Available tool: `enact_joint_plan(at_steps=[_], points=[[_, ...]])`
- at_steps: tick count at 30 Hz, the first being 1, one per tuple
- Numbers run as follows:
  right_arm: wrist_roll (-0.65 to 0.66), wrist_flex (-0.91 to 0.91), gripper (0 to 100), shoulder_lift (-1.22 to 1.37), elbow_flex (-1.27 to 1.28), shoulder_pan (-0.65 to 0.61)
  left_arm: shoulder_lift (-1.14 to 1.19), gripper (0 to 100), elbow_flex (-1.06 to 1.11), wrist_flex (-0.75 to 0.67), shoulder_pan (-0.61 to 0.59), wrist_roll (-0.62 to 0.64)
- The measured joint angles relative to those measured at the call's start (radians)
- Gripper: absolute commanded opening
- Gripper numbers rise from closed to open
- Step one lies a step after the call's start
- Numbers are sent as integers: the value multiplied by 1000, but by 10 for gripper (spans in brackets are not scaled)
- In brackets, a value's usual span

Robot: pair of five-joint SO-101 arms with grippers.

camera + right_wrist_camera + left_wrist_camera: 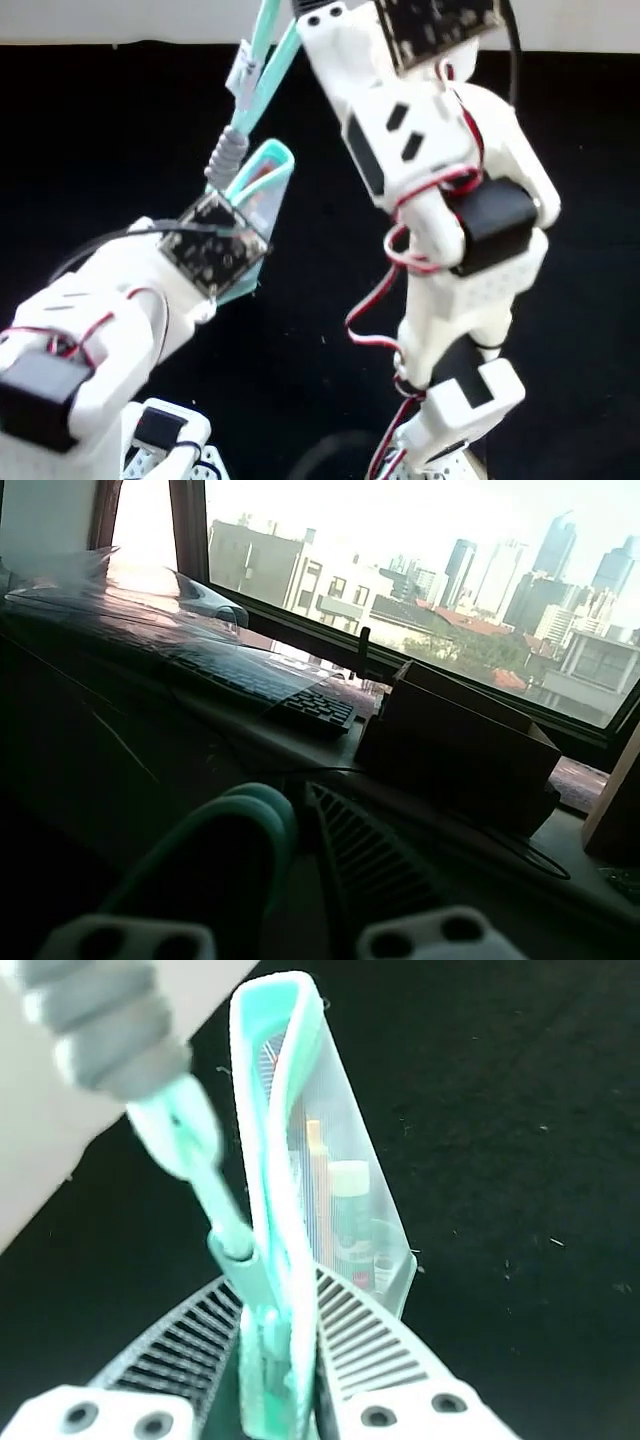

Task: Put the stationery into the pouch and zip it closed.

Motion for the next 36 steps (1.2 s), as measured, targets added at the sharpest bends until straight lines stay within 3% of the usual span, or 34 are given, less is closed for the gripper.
enact_joint_plan(at_steps=[9, 25, 36], points=[[0, 78, 7, 60, 2, 80, -86, 7, -2, 5, 0, -3], [0, 89, 7, 181, 0, 351, -89, 7, -17, 23, 2, -5], [-3, 132, 7, 319, -3, 379, -86, 6, -103, 31, -41, 11]])
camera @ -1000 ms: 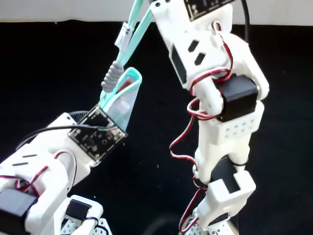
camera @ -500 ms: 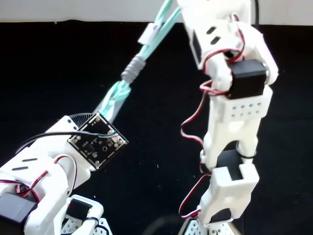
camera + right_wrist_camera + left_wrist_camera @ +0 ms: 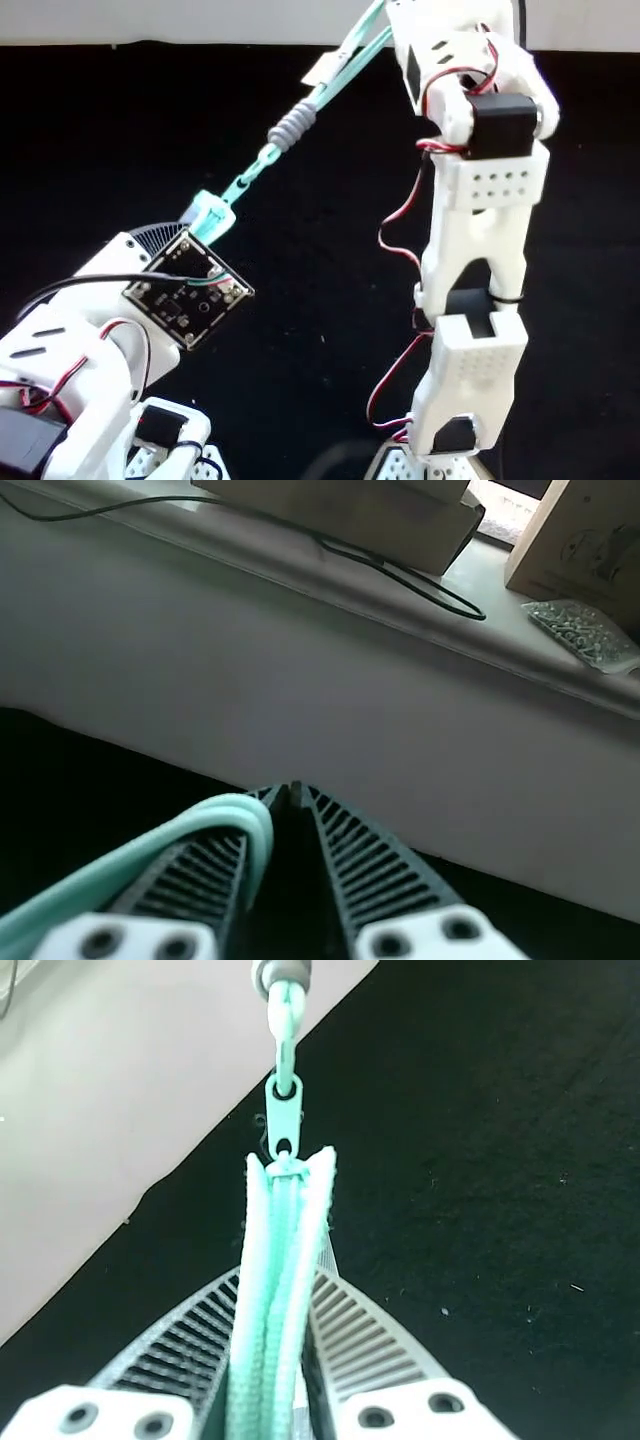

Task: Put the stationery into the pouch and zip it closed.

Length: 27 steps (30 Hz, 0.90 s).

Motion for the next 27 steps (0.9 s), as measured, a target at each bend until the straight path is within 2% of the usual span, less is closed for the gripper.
enact_joint_plan(at_steps=[7, 27], points=[[0, 35, 7, 124, -5, -2, 3, 6, -66, 17, 0, 41], [-48, 35, 7, 628, -15, 0, 9, 6, -138, 51, -9, 46]])
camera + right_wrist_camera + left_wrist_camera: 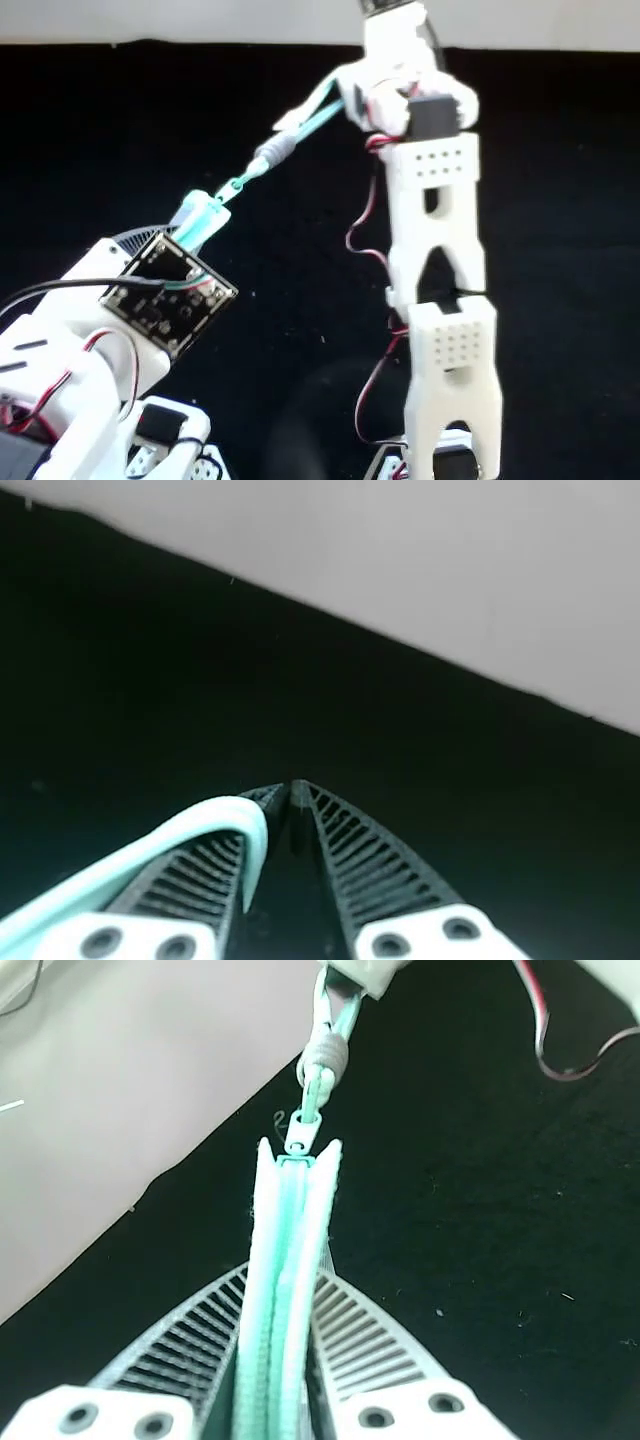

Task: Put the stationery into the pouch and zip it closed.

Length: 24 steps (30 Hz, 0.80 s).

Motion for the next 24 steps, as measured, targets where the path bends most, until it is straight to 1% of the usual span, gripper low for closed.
enact_joint_plan(at_steps=[3, 7, 13, 15, 19, 24], points=[[0, 0, 7, 78, -9, -6, 2, 6, 2, 2, 0, 2], [0, 34, 7, 161, -81, -21, 2, 6, 2, 2, 0, 2], [20, 163, 7, 287, -290, -21, 2, 6, 2, 3, -2, 2], [25, 189, 7, 292, -319, -20, 2, 6, 2, 3, -2, 2], [12, 221, 7, 172, -322, -18, -2, 6, 0, 3, -2, 2], [-23, 227, 7, -109, -321, -12, -9, 6, 91, 2, -11, 0]])
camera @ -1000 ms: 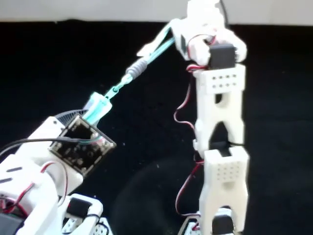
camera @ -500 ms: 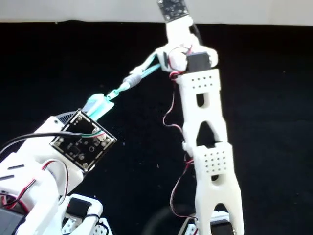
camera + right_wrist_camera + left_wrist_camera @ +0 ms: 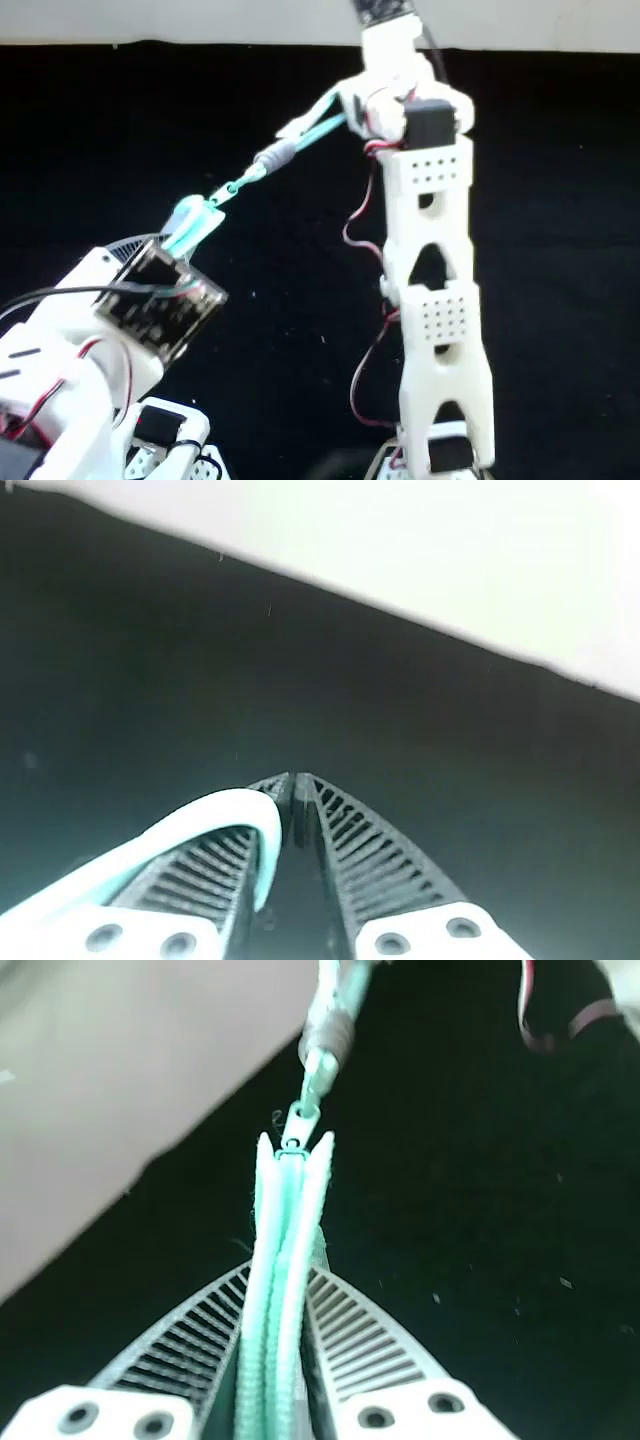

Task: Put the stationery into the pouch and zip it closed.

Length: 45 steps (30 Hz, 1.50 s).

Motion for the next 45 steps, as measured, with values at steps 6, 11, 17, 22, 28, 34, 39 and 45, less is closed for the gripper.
enact_joint_plan(at_steps=[6, 11, 17, 22, 28, 34, 39, 45], points=[[-3, 0, 7, -322, 6, -8, -23, 6, 130, -17, -2, -2], [-5, 0, 7, -566, 5, -66, -28, 6, 250, -91, -14, -2], [-3, -69, 7, -726, 5, -157, -23, 7, 361, -173, -12, -2], [-3, -157, 7, -809, 15, -230, -26, 66, 414, -222, -11, 2], [9, -267, 7, -930, 242, -304, -26, 169, 423, -227, -11, 2], [69, -288, 7, -1005, 371, -423, -26, 171, 423, -227, -11, 2], [75, -295, 7, -1003, 414, -433, -26, 171, 422, -227, -11, 2], [75, -298, 7, -985, 416, -433, -18, 171, 281, -199, -12, 0]])
